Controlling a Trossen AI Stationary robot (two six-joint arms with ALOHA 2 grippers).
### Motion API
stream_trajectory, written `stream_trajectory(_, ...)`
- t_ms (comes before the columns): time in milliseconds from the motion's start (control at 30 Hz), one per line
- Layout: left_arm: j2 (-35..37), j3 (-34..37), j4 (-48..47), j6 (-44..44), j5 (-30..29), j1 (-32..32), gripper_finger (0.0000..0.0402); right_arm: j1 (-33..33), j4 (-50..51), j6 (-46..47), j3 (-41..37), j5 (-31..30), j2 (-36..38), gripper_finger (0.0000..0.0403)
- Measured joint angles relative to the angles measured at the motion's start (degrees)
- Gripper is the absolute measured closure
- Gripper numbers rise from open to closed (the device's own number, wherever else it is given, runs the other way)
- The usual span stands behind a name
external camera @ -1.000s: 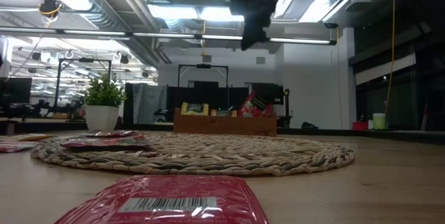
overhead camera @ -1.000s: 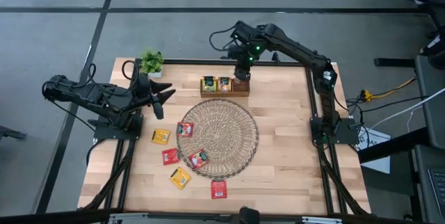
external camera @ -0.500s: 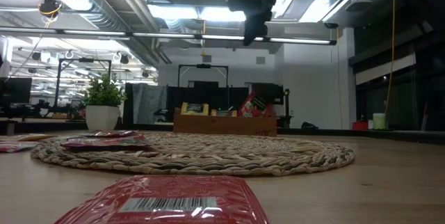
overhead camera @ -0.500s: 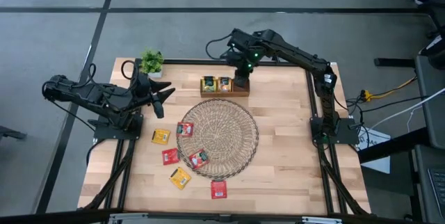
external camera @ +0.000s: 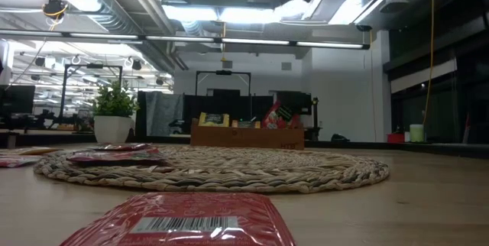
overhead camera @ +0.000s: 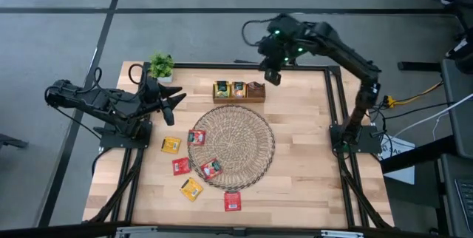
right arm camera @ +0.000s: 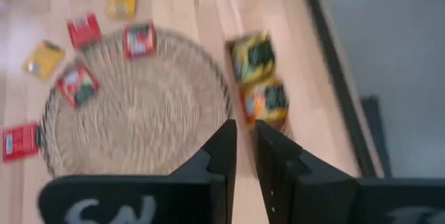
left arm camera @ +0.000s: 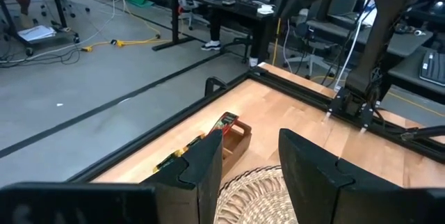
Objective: Pick & Place Tea
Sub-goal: Put the red tea bag into the right of the wooden organizer
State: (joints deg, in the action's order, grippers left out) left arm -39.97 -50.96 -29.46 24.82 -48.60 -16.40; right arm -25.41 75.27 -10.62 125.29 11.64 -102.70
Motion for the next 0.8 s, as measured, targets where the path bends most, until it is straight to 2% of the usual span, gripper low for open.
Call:
stream_trajectory(167,0.0,0.0,1.4,0.0,-0.4,0.0,0.0265,0.0,0.4,0.8,-0.4,-0.7,1.6,0.0351)
stream_trajectory(233,0.0,0.0,1.5,0.0,-0.4,0.0,0.0265,0.0,-2.3,1.4,-3.8,-0.6,3.5,0.0351)
stream_trajectory(333,0.0,0.0,1.8,0.1,-0.4,0.0,0.0265,0.1,-12.1,3.1,-15.5,-0.6,9.7,0.0351)
stream_trajectory(433,0.0,0.0,3.3,0.0,-0.4,0.0,0.0265,0.1,-26.5,7.1,-29.6,-1.0,17.1,0.0351)
stream_trajectory(533,0.0,0.0,4.6,0.0,-0.4,0.0,0.0265,0.1,-36.8,8.9,-39.5,-4.0,23.3,0.0351)
stream_trajectory(667,0.0,0.0,4.9,0.0,0.1,0.0,0.0265,0.1,-40.4,8.9,-48.4,-8.6,26.8,0.0351)
stream_trajectory(800,0.0,0.0,4.9,0.0,0.2,0.0,0.0265,0.1,-41.4,7.2,-53.8,-9.1,26.2,0.0333)
